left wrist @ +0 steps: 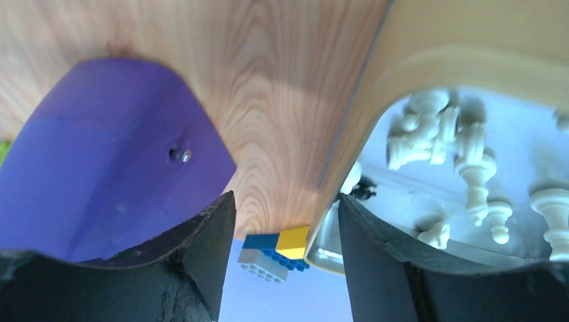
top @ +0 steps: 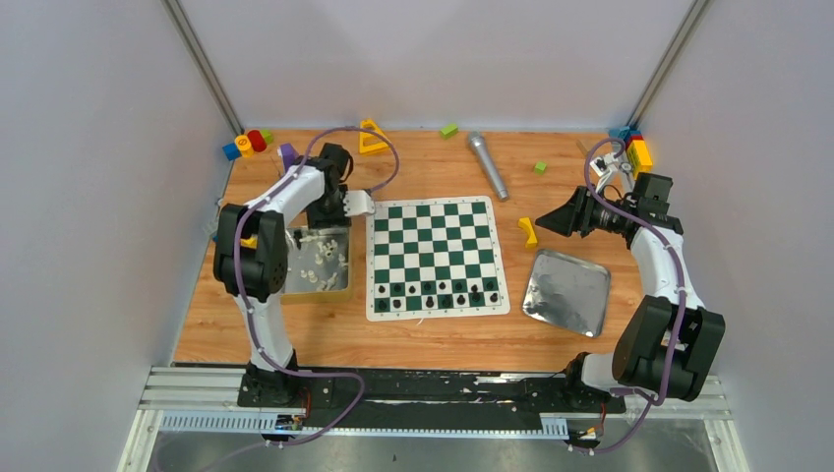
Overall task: Set up the chess pieces on the board
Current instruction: Adjust the storage box at the center of the board, then pick up the chess piece from the storage box.
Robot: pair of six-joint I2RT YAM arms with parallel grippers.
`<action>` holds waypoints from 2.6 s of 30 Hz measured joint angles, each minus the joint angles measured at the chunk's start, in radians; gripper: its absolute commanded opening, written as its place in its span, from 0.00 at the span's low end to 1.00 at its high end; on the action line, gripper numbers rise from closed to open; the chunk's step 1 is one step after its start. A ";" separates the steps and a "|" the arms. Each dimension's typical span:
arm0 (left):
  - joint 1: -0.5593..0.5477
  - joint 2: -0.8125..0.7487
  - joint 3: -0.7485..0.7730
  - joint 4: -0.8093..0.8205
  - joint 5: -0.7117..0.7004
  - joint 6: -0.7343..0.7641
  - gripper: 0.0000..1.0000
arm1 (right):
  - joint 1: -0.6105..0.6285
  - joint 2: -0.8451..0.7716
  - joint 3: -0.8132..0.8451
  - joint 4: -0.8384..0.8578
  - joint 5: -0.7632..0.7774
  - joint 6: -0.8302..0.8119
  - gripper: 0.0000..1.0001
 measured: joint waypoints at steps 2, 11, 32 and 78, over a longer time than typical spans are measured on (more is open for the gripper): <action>0.016 -0.032 0.000 0.008 0.029 -0.026 0.70 | 0.000 0.000 0.000 0.000 0.000 0.000 0.56; 0.185 -0.270 -0.079 0.034 0.131 -0.229 0.65 | 0.000 0.000 0.000 0.000 -0.001 0.000 0.56; 0.215 -0.141 -0.215 0.109 0.180 -0.803 0.38 | 0.000 0.019 0.000 -0.006 -0.004 -0.001 0.56; 0.298 -0.187 -0.330 0.320 0.253 -1.034 0.30 | 0.000 0.013 0.000 -0.007 -0.011 -0.002 0.56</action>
